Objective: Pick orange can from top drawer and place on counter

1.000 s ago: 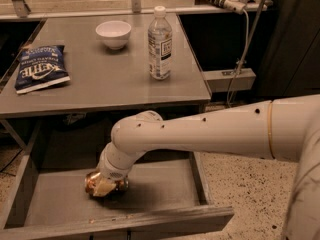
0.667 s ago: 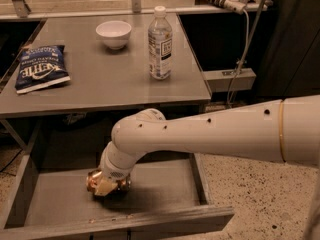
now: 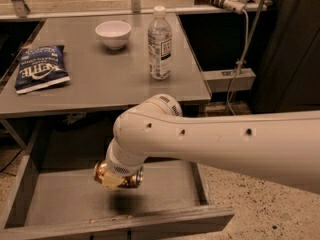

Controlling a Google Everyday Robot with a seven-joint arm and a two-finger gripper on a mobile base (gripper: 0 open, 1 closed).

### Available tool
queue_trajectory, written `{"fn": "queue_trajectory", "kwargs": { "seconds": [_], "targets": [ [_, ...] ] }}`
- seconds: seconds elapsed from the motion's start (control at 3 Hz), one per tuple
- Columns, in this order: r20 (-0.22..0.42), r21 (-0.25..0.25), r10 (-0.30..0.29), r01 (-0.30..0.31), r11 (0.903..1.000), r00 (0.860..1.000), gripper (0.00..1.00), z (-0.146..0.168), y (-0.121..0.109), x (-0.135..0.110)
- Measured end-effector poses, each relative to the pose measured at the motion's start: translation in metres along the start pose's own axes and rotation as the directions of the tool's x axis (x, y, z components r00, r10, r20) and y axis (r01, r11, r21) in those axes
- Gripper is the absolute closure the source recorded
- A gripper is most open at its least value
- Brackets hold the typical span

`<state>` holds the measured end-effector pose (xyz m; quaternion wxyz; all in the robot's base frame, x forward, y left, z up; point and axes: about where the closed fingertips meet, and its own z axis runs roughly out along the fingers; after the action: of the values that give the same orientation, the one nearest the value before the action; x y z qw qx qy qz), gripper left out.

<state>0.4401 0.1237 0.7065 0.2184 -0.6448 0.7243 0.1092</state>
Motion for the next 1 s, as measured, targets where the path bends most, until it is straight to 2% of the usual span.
{"fn": "queue_trajectory", "kwargs": {
  "seconds": [0.33, 0.67, 1.0],
  "targets": [
    [-0.02, 0.071, 0.023, -0.021, 0.9972, 1.0, 1.0, -0.045, -0.008, -0.015],
    [-0.02, 0.072, 0.022, -0.021, 0.9972, 1.0, 1.0, -0.046, -0.008, -0.015],
    [0.004, 0.136, -0.011, 0.01, 0.9906, 1.0, 1.0, -0.076, -0.027, -0.035]
  ]
}}
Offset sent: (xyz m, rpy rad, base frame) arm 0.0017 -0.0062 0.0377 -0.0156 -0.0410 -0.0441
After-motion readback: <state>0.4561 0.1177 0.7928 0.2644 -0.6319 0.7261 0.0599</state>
